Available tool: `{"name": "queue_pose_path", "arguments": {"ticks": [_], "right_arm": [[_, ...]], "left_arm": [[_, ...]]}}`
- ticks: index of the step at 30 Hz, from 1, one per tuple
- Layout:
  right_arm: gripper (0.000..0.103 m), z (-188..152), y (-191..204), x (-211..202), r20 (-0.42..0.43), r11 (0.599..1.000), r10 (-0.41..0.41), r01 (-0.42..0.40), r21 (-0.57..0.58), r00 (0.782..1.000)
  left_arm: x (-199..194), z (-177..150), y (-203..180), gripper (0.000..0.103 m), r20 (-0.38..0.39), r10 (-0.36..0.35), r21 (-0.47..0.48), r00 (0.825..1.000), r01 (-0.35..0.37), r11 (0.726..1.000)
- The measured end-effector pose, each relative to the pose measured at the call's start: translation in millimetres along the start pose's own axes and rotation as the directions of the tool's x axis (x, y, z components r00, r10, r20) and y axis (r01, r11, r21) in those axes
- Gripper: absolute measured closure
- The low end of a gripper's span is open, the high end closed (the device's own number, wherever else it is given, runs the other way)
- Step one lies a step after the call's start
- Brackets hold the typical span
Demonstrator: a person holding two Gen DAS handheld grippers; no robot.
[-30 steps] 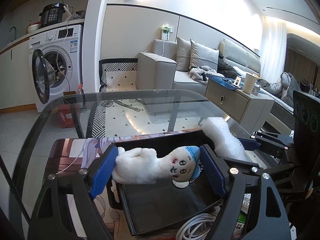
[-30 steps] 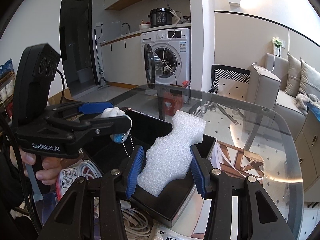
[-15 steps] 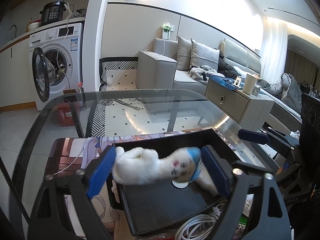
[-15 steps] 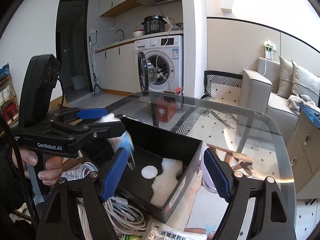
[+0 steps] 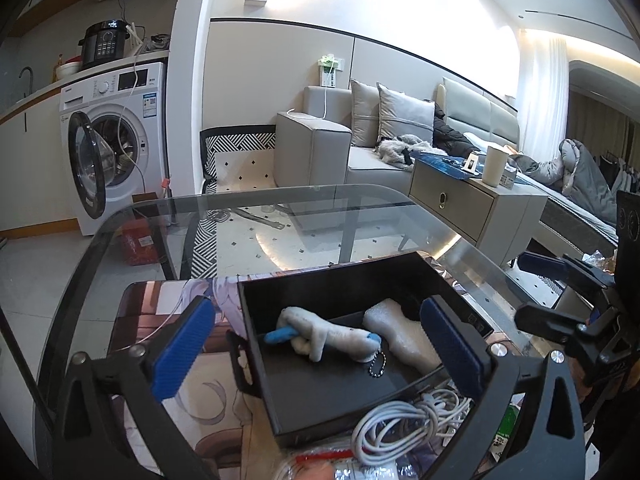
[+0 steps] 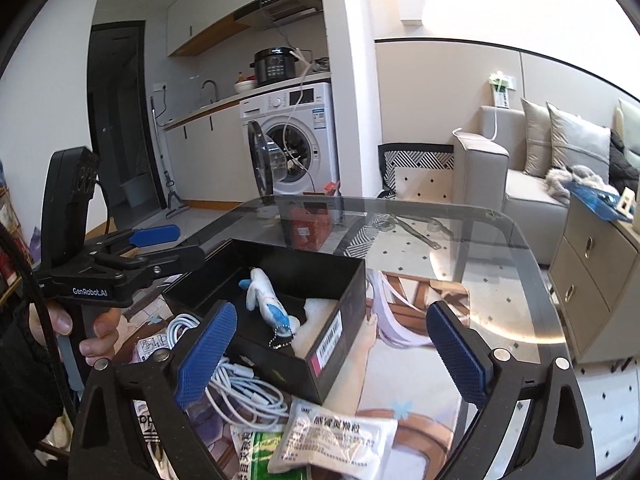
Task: Organize soft objects
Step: 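Move right tool to the white medicine packet while left tool approaches the red-edged white packet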
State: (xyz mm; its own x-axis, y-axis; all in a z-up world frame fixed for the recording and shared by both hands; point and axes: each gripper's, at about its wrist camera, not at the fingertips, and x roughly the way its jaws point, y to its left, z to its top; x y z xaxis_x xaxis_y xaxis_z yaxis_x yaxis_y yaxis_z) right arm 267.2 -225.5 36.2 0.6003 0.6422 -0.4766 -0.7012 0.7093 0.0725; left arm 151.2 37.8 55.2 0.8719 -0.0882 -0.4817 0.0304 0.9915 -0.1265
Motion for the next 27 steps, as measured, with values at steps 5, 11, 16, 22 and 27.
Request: {"name": "queue_pose_path", "arguments": {"ticks": [5, 11, 16, 22, 27], "right_arm": [[0.001, -5.4, -1.4, -9.8, -0.028, 1.000, -0.002, 0.002, 0.022, 1.000], [0.001, -15.9, 8.9, -19.3, -0.061, 1.000, -0.015, 0.015, -0.002, 0.998], [0.001, -20.5, 13.9, -27.5, -0.072, 1.000, -0.028, 0.027, -0.011, 0.997], [0.001, -27.6, 19.4, -35.2, -0.088, 0.999, -0.044, 0.043, -0.017, 0.995], [0.001, -38.0, 20.4, -40.0, -0.110, 0.999, -0.050, 0.049, -0.011, 0.993]], "left_arm": [[-10.2, -6.1, -1.9, 0.000, -0.012, 0.006, 0.009, 1.000, -0.006, 1.000], [-25.5, -15.4, -0.1, 0.000, -0.020, 0.005, 0.002, 1.000, -0.005, 1.000], [-35.5, -23.5, -0.4, 0.000, -0.022, 0.017, 0.003, 1.000, -0.017, 1.000], [-46.2, -31.8, 1.2, 0.000, -0.026, 0.029, -0.003, 0.999, -0.030, 1.000], [-55.3, -40.8, 2.8, 0.000, -0.035, 0.039, -0.005, 0.999, -0.039, 0.999]]}}
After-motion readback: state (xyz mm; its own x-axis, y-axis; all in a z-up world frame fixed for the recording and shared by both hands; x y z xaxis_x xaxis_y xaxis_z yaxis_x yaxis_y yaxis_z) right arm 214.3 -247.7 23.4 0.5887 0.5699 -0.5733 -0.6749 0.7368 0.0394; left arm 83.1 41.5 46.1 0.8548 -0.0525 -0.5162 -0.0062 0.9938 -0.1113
